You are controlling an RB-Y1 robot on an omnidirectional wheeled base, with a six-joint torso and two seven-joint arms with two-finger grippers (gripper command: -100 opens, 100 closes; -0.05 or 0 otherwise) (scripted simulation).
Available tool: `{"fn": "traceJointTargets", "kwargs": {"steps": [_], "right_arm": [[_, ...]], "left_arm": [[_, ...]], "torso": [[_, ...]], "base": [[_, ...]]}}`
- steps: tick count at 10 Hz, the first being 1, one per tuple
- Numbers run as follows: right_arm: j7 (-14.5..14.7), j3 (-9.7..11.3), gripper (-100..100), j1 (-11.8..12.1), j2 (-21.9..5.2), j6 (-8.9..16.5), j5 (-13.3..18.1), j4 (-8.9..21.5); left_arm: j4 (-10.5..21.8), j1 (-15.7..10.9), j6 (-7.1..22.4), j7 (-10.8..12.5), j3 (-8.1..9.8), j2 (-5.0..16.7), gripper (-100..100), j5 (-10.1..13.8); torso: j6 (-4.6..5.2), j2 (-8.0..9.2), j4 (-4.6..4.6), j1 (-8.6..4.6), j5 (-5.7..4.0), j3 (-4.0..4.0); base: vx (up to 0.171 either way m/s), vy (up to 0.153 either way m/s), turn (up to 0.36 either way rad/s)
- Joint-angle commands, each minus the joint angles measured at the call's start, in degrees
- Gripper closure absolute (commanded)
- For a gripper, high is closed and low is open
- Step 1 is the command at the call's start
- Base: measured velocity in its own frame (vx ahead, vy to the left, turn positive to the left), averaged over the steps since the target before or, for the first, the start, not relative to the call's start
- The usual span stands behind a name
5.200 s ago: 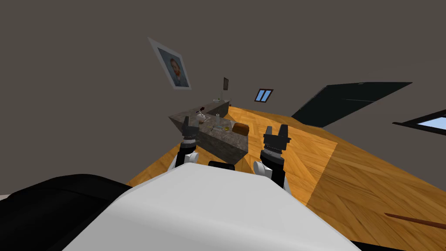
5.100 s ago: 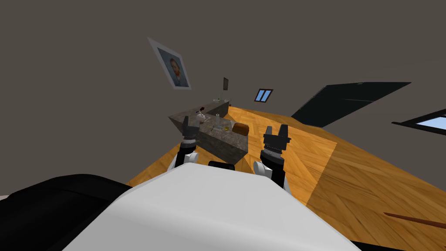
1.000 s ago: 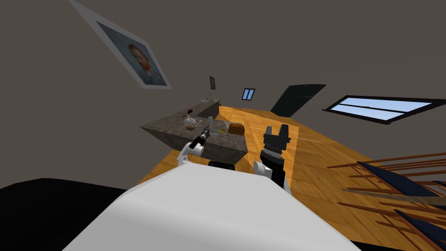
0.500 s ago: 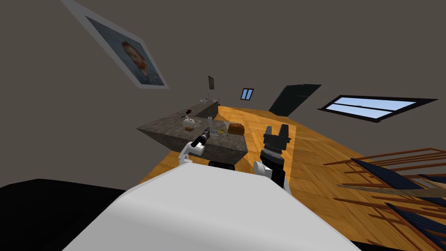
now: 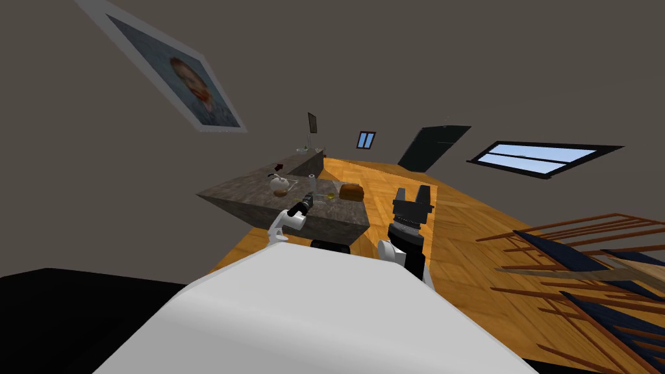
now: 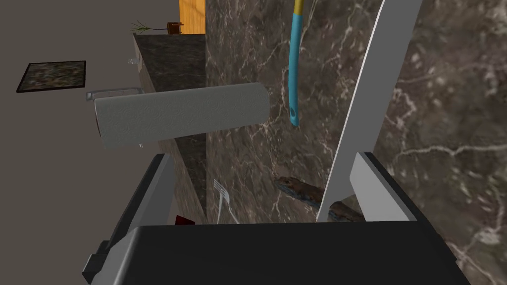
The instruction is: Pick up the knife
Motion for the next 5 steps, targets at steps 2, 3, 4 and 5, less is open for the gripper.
{"fn": "traceJointTargets", "kwargs": {"steps": [2, 3, 4, 5], "right_arm": [[0.0, 0.0, 0, 0.0, 0.0, 0.0, 0.0, 0.0], [0.0, 0.0, 0, 0.0, 0.0, 0.0, 0.0, 0.0], [0.0, 0.0, 0, 0.0, 0.0, 0.0, 0.0, 0.0], [0.0, 0.0, 0, 0.0, 0.0, 0.0, 0.0, 0.0]], "left_arm": [[1.11, -1.18, 4.41, 0.4, -0.55, -0.02, -100, -0.57], [1.43, -1.63, 6.21, 0.56, -0.7, 0.21, -100, -0.63], [1.69, -2.03, 7.99, 0.71, -0.83, 0.49, -100, -0.68], [1.9, -2.37, 9.42, 0.84, -0.95, 0.78, -100, -0.73]], "torso": [[0.01, 0.0, 0.0, -0.02, -0.01, 0.0], [0.01, 0.0, 0.0, -0.02, -0.01, 0.0], [0.0, -0.01, 0.0, 0.0, 0.0, 0.0], [0.0, -0.01, 0.0, 0.0, 0.0, -0.01]], "base": [[0.01, 0.019, -0.063], [0.015, 0.026, -0.061], [0.017, 0.023, -0.066], [0.012, 0.023, -0.053]]}}
